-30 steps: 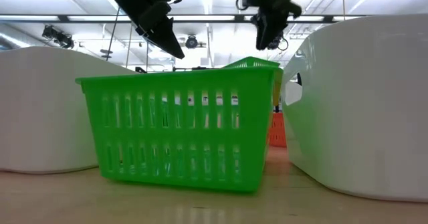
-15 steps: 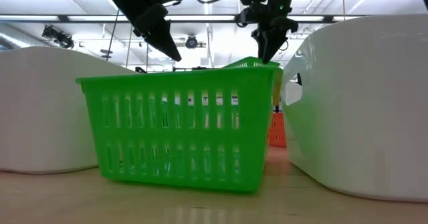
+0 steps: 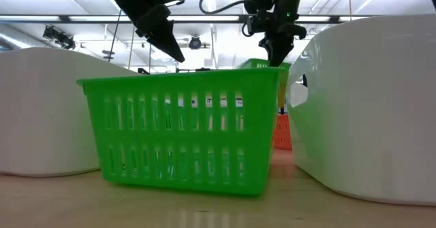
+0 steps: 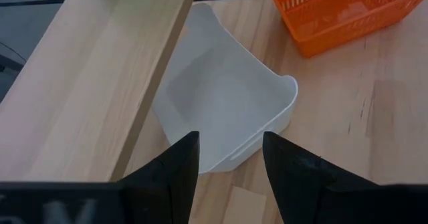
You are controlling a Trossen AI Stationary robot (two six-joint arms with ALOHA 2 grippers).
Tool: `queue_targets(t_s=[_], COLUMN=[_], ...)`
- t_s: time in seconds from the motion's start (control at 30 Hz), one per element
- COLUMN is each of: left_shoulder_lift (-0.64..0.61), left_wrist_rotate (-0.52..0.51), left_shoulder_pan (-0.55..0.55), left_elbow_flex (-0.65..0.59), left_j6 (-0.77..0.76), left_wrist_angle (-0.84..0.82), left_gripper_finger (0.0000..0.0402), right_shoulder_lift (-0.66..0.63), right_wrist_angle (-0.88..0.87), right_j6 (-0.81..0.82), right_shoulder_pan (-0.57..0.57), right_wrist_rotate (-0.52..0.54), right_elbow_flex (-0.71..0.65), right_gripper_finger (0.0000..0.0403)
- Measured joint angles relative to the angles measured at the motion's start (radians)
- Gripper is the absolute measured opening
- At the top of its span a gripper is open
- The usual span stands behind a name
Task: Stack baskets on shelf by color
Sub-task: Put the right green bin on the shelf
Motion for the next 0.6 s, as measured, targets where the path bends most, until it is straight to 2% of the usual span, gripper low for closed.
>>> queue_targets(t_s=[0.27,0.43,0.6], left_shoulder_lift=[0.0,0.0,0.0], left_wrist_rotate=[0.0,0.0,0.0], left_shoulder_pan=[0.0,0.0,0.0], left_elbow_flex=[0.0,0.0,0.0], left_j6=[0.0,0.0,0.0], left_wrist_angle=[0.0,0.001,0.002], left_gripper_finger=[0.0172,0.0172,0.0172], right_shoulder_lift=[-0.002,-0.003,-0.003], right_wrist_angle=[-0.027,-0.05,-0.046], right_j6=[0.065,0.169,0.177], right_shoulder_pan=[0.001,-0.001,-0.001], right_wrist_rotate=[-0.004,-0.036,-0.055], right_elbow_flex=[0.016,0.031,0.021], right_gripper_finger=[0.0012,0.0011,0.0017])
